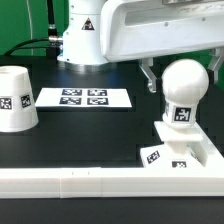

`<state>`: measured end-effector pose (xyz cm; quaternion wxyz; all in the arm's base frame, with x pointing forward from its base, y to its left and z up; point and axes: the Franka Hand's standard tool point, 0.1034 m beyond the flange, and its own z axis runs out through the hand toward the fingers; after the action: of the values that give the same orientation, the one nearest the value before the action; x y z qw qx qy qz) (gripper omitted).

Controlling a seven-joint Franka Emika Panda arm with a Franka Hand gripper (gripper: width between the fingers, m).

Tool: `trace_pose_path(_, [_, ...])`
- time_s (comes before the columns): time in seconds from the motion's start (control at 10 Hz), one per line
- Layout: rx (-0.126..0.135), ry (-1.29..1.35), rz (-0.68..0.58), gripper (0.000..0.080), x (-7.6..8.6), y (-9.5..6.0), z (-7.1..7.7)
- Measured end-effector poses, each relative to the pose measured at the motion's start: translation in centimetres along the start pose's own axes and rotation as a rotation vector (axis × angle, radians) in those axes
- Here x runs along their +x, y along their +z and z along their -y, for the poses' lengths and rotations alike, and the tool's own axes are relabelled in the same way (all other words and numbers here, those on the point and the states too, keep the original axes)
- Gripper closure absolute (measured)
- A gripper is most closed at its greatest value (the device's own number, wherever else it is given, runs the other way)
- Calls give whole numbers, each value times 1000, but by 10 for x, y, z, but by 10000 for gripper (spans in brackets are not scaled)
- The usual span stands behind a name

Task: Assemble lamp

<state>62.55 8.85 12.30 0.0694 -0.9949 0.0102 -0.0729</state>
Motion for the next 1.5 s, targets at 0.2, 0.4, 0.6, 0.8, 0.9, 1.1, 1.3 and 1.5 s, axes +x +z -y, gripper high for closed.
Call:
trace_pose_path(0.2, [13,208,-34,222,0,0,-2])
trace_pose_path(0.4, [17,414,-37,222,0,0,-3])
trace_pose_path(0.6, [19,631,-38,220,0,1,-1])
trace_pose_path(0.8, [24,798,-35,220,-1,1,2])
trace_pose_path(0.9, [29,831,-33,220,-1,1,1])
trace_pose_path(1.1, [48,967,-24,220,-1,1,1])
trace_pose_path(1.3, [62,1093,-15,220,-1,1,2])
trace_pose_path(1.5, [74,1216,-4,220,-2,2,7])
